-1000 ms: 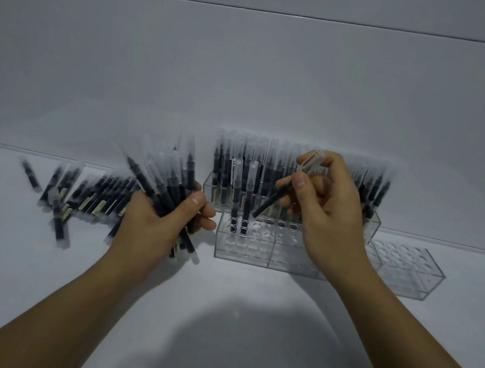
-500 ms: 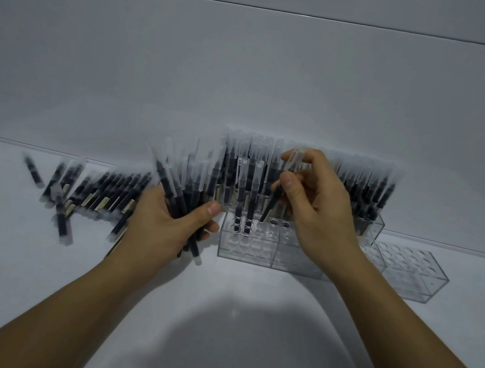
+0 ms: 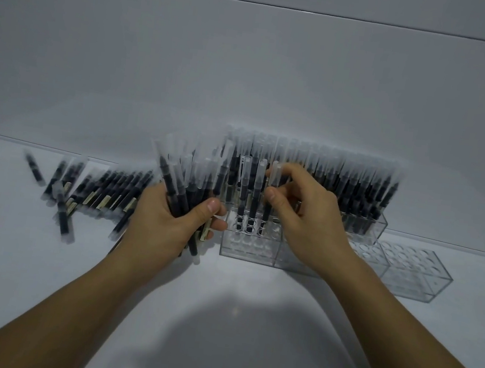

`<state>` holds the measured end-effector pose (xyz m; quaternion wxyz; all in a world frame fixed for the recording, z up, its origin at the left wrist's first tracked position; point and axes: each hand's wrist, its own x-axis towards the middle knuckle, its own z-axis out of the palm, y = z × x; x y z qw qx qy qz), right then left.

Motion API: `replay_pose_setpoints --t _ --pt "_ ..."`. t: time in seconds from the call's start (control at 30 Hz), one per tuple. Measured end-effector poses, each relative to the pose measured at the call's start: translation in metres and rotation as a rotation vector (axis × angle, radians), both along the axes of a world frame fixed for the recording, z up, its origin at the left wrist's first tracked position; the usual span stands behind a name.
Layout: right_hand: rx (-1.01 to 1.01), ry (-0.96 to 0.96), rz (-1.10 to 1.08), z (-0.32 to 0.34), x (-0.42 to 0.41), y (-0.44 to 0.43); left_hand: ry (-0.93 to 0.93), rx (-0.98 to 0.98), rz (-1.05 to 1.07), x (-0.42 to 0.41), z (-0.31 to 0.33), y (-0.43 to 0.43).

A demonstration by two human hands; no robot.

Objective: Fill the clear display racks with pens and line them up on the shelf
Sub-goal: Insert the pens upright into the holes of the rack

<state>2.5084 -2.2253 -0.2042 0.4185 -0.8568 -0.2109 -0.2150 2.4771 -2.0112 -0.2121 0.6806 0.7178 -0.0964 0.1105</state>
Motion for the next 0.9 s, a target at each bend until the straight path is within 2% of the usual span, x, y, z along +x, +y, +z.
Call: replay_pose_setpoints --t 0.3,0.43,0.63,0.73,0.9 --pt "0.009 0.053 -0.018 0.003 -0.005 0.000 -0.002 -0.012 -0.013 -0.002 0.001 -0.002" --pt "-0.004 -0.003 -0.062 0.001 -0.009 -0.001 -0.007 -0.007 -0.041 -0.004 0.001 -0.003" --pt "0.273 -0.175 -0.085 0.013 -0.022 -0.002 -0.024 -0.023 -0.104 -0.006 0.001 -0.004" --pt "0.394 -0.055 0.057 0.016 -0.026 0.004 -0.035 -0.020 -0.135 -0.008 0.001 -0.005" --pt "0.405 0.048 0.134 0.019 -0.033 0.012 -0.054 0.010 -0.168 -0.011 0.003 -0.009"
